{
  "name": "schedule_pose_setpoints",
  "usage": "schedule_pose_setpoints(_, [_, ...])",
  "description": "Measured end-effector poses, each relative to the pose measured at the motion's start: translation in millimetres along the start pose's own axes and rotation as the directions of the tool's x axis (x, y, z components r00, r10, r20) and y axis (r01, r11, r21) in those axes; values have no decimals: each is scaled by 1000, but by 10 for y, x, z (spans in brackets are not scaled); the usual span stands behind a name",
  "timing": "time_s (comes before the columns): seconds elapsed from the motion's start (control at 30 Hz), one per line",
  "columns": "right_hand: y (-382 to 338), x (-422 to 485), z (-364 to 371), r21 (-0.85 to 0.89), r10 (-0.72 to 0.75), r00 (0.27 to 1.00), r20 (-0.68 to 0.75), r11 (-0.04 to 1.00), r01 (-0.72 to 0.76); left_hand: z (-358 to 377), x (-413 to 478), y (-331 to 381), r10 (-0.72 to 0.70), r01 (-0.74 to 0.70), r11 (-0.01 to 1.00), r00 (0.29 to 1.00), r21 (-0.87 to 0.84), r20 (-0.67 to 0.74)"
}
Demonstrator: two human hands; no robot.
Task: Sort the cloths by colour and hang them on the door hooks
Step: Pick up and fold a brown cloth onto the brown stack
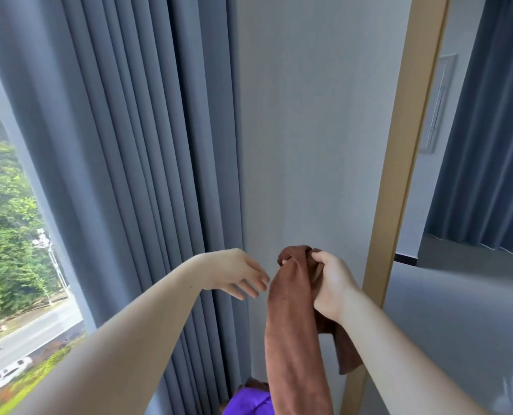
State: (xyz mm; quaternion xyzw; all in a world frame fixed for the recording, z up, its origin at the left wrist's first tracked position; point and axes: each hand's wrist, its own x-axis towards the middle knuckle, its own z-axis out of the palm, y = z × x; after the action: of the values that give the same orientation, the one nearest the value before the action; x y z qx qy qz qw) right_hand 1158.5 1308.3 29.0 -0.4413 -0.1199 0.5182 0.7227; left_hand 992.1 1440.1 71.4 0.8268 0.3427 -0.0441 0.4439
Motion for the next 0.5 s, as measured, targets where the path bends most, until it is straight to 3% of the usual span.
schedule_pose_setpoints(0.17, [0, 55, 88, -240, -36, 997, -75, 971, 17, 241, 117, 92, 15, -20, 964, 1000, -266, -24])
schedule_pose_setpoints(0.33, [-42, 17, 119, -351, -61, 995, -75, 936, 31, 357, 317, 169, 122, -185, 856, 980, -483, -159])
schedule_pose_setpoints(0.5, [-163, -32, 88, -479, -45, 997, -66, 878, 8, 393, 381, 289, 63, -235, 775, 953, -587, -298])
